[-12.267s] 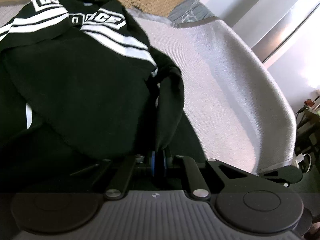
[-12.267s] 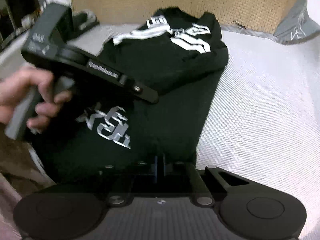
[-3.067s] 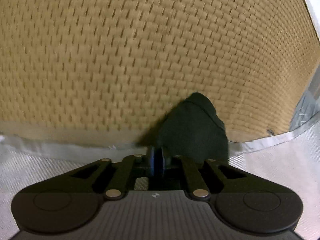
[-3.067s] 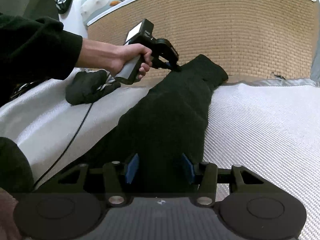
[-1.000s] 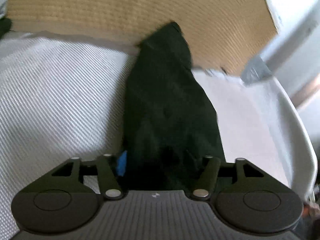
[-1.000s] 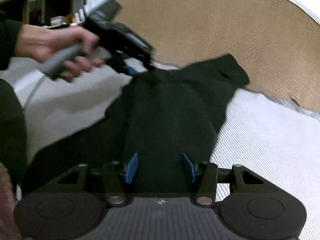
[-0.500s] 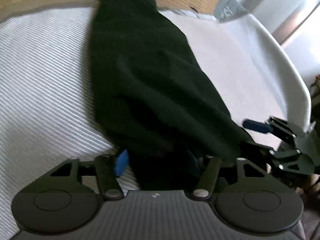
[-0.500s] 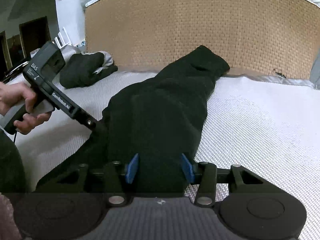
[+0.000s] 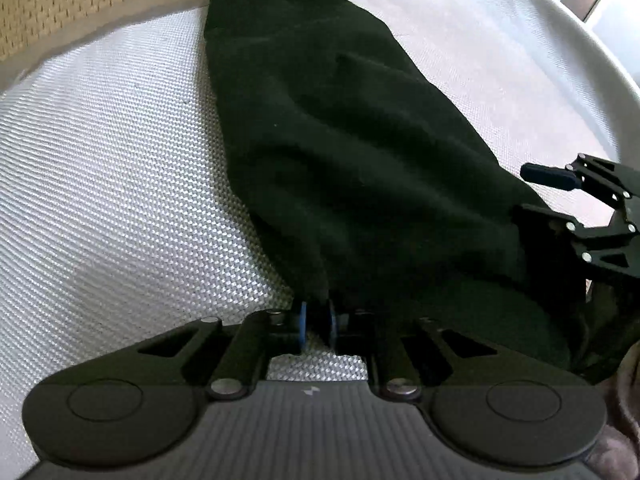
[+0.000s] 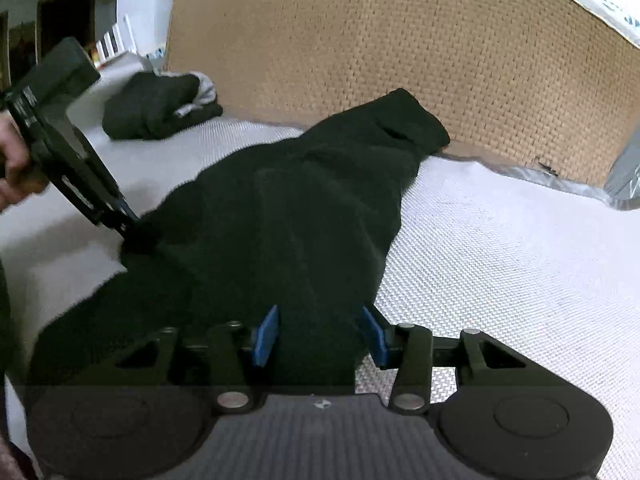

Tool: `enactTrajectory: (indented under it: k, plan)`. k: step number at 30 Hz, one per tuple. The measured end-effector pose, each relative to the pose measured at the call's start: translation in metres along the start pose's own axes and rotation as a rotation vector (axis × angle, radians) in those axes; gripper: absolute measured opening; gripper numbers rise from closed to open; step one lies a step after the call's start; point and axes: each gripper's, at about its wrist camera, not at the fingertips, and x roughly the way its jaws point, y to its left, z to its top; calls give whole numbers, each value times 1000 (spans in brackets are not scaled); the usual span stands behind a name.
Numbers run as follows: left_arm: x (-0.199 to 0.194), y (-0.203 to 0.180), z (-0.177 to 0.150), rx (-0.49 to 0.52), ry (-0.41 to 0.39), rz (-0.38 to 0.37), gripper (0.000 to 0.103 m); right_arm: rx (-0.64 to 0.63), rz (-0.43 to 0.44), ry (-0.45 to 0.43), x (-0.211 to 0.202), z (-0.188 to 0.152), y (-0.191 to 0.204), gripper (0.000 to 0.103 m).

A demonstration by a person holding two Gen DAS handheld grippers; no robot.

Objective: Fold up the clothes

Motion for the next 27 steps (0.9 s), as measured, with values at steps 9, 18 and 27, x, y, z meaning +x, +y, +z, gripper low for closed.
enactTrajectory:
  k: [9, 18, 27]
  plan:
    - [19, 4, 12, -32, 40, 2, 19, -66, -16, 81, 18, 1, 4, 49]
    - [29, -5, 19, 9, 28, 56, 19, -99, -23, 111, 20, 4, 4, 52]
    - [34, 6, 21, -38, 1, 29, 18, -103, -27, 131, 16, 2, 2, 52]
